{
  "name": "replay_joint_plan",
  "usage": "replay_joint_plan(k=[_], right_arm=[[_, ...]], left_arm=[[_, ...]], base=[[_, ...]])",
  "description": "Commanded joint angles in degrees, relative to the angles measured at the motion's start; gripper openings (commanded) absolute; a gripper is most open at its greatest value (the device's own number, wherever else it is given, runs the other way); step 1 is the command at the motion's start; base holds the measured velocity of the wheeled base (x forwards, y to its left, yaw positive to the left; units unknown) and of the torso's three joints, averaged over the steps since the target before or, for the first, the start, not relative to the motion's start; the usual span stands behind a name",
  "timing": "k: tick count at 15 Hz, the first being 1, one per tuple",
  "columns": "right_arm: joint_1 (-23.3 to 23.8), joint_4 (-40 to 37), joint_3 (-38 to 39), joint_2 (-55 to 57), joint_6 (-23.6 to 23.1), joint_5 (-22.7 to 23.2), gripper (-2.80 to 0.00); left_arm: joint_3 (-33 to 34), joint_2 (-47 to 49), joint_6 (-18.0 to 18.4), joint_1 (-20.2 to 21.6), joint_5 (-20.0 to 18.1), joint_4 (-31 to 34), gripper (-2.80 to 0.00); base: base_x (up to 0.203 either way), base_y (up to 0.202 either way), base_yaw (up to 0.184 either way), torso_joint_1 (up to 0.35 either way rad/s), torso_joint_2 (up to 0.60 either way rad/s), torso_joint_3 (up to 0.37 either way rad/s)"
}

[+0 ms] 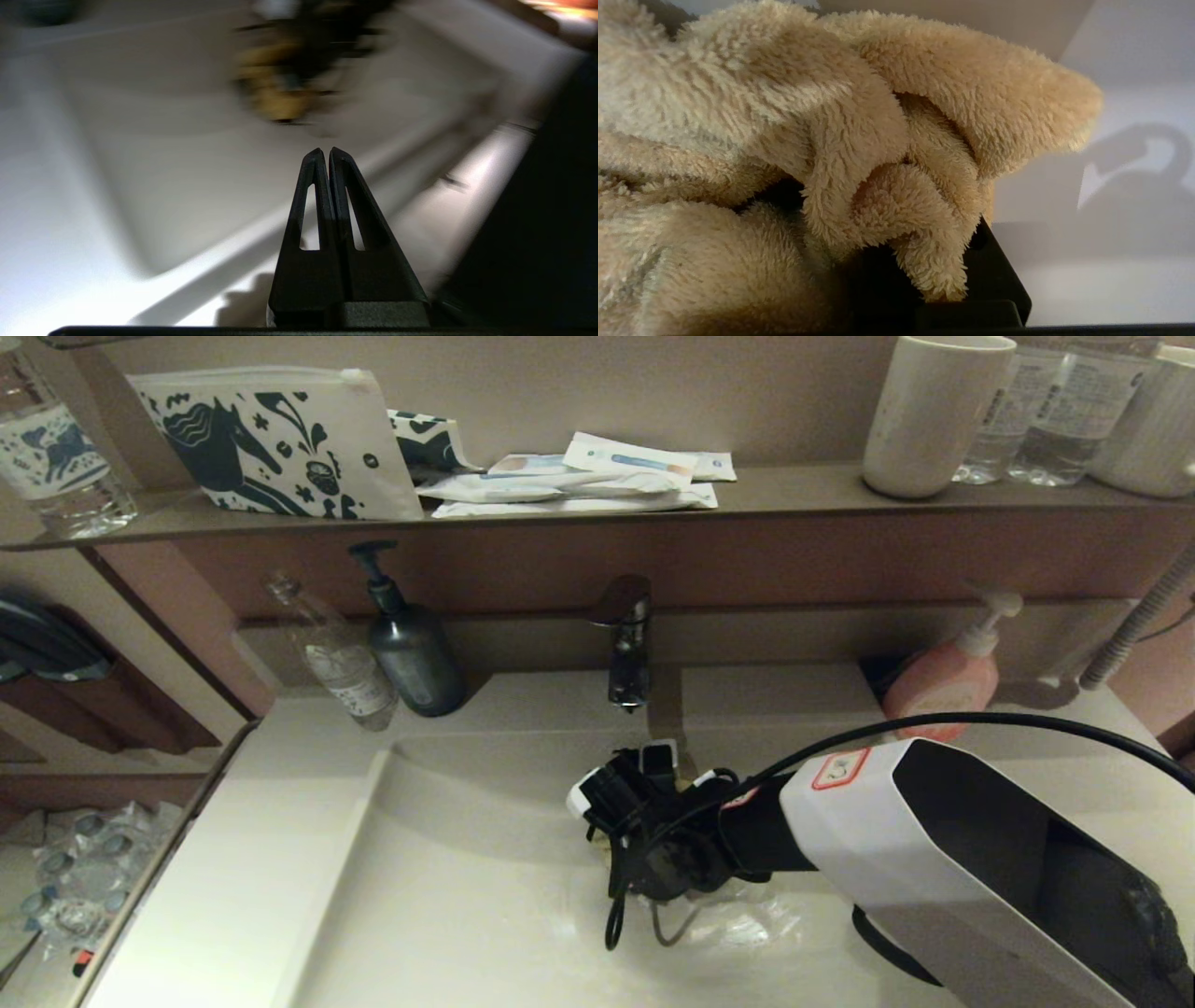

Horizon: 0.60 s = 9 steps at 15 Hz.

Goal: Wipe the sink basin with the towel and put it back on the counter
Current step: Wipe the sink

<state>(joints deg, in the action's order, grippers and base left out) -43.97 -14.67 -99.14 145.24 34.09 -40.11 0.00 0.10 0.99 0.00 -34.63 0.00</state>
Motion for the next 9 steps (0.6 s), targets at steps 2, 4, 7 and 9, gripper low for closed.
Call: replay_joint_plan(k=[2, 4, 7, 9], right_arm=[[0.88, -0.04, 3.04, -1.87, 0.86, -0.06, -2.80], [1.78, 0.08, 4.30, -2.85, 1.68, 0.03, -2.80], [2.13, 0.16, 4.16, -3.12, 1.68, 0.12, -2.80], [1.81, 0.25, 3.73, -3.29, 1.68, 0.25, -2.80]], left_arm=[[0.00, 0.08, -0.02, 0.00, 32.84, 0.00, -2.80], [0.00, 0.08, -0.02, 0.00, 33.48, 0.00, -2.80], [0.00, 0.08, -0.02, 0.00, 33.48, 0.00, -2.80], [0.00, 0.08, -0.02, 0.00, 33.47, 0.00, -2.80]], base=[[0.000, 0.000, 0.000, 0.000, 0.00, 0.000], [0.000, 0.000, 0.000, 0.000, 0.00, 0.000], [0.000, 0.000, 0.000, 0.000, 0.00, 0.000], [0.000, 0.000, 0.000, 0.000, 0.00, 0.000]])
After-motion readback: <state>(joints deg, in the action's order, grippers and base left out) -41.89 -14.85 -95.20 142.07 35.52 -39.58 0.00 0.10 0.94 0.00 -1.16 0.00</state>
